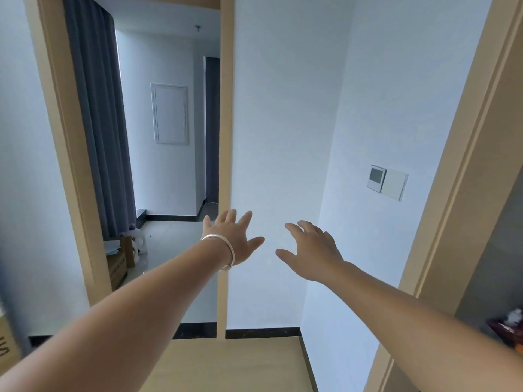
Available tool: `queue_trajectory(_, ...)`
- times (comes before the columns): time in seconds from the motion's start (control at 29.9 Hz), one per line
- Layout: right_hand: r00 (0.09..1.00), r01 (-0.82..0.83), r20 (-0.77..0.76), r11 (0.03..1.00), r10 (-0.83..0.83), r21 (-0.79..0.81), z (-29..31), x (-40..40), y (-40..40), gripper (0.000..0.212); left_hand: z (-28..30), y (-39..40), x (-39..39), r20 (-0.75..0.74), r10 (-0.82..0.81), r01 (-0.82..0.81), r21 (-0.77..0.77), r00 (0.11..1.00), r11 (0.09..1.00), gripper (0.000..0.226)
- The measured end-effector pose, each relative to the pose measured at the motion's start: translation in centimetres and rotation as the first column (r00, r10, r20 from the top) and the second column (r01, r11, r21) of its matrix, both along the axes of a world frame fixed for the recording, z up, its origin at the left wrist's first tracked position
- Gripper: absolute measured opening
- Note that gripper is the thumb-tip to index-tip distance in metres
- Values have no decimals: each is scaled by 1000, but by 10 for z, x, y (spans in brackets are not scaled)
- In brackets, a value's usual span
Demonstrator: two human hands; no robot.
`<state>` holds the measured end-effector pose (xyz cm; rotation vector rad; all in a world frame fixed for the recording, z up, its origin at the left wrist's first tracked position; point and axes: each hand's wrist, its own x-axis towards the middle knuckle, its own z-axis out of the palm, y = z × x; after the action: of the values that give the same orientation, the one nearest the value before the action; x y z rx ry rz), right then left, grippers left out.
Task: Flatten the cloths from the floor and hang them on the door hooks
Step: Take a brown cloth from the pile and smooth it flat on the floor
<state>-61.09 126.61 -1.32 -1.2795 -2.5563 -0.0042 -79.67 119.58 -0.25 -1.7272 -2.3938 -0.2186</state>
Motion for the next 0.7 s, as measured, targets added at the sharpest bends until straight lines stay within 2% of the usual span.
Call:
queue_trajectory(0.27,1000,3,12,1000,-3,-4,-4,-63,89,69,-23,84,-63,-10,-14,13,-44,1000,999,72)
queue_trajectory(0.7,988,-152,19,988,152,26,-9,-183,290,70,-28,259,-173,-104,91,-93,-14,990,996,70)
